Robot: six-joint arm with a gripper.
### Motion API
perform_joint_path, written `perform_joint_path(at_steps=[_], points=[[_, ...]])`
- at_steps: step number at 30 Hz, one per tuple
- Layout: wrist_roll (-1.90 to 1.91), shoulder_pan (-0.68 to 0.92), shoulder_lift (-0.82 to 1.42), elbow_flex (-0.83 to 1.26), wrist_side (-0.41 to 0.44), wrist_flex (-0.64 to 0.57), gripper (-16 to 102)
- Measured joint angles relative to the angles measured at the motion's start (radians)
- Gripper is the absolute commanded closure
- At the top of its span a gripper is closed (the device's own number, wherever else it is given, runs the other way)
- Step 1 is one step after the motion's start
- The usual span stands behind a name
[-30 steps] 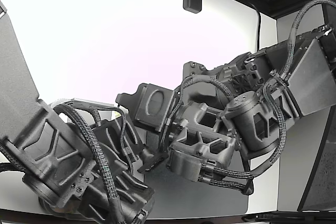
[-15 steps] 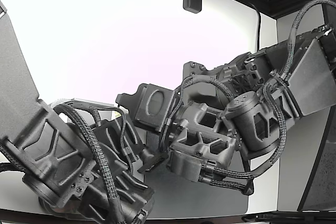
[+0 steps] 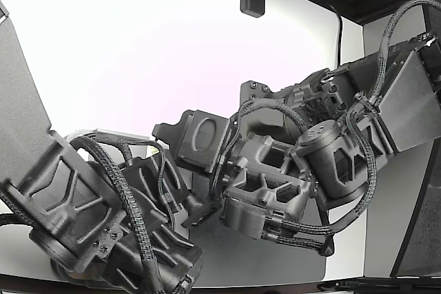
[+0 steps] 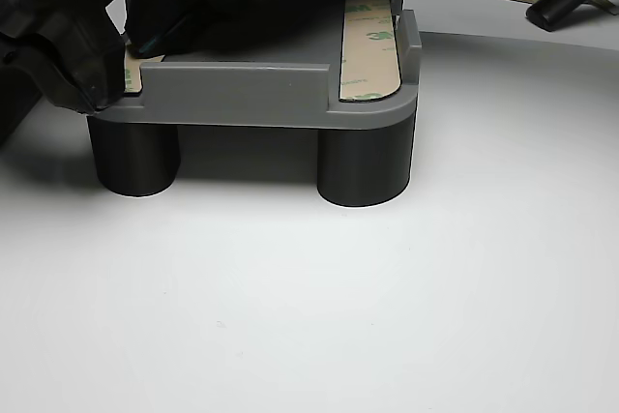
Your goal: Peel off protective film from adhesive tape.
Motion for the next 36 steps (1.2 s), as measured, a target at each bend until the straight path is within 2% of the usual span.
perform_joint_path(at_steps=[36], points=[[0.008, 0.008, 0.008, 0.018, 0.011, -0.037, 97]])
